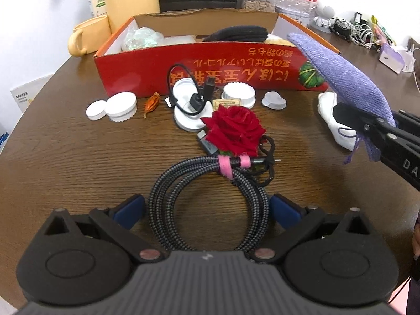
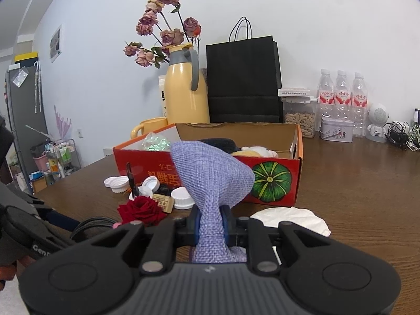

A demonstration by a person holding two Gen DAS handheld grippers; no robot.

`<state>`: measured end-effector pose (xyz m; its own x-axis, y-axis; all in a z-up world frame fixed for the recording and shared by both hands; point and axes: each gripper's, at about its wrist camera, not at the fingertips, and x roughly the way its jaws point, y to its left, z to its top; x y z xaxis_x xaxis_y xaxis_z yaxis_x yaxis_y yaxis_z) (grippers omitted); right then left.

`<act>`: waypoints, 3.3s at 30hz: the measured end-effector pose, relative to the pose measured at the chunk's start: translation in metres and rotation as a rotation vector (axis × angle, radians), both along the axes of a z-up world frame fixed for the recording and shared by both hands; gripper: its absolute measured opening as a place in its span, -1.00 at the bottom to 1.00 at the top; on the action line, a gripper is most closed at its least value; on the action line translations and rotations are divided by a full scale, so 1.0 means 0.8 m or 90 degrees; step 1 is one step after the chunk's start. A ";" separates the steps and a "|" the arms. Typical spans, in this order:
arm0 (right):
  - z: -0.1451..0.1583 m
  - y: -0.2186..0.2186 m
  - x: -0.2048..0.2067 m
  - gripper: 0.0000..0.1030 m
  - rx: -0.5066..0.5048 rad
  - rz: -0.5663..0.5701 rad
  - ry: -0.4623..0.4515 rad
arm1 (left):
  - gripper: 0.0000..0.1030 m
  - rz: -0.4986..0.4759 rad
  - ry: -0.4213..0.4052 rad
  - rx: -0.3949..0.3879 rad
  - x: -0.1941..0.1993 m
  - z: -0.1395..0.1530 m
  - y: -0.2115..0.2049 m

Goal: Organize objects
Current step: 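Carry the purple pouch toward the box with the right gripper while the left grasps the black braided cable, then lower the purple pouch into the box with the right gripper while the left drops the cable in, then pull both grippers back out of the box toward the table items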

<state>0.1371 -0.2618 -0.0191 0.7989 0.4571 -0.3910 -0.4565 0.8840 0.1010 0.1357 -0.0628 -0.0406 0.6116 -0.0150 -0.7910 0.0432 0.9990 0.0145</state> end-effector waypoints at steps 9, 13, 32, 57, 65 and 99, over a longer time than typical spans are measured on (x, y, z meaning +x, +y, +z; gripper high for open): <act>0.005 0.007 -0.004 -0.71 -0.026 -0.010 -0.005 | 0.76 -0.028 -0.045 -0.032 -0.020 0.001 0.000; 0.007 0.009 -0.008 -0.71 -0.035 -0.018 -0.006 | 0.75 -0.031 -0.062 -0.051 -0.029 0.007 0.009; 0.054 0.047 -0.001 -0.71 -0.076 -0.029 -0.058 | 0.74 -0.036 -0.228 -0.105 -0.022 0.096 0.054; 0.062 0.093 0.233 -0.70 -0.110 -0.102 -0.017 | 0.75 0.041 -0.249 -0.154 0.230 0.076 0.079; 0.041 0.090 0.249 -0.60 -0.110 -0.098 0.017 | 0.80 0.052 -0.231 -0.116 0.240 0.058 0.079; 0.097 0.082 0.150 1.00 -0.065 -0.096 -0.090 | 1.00 0.033 -0.365 -0.106 0.126 0.123 0.073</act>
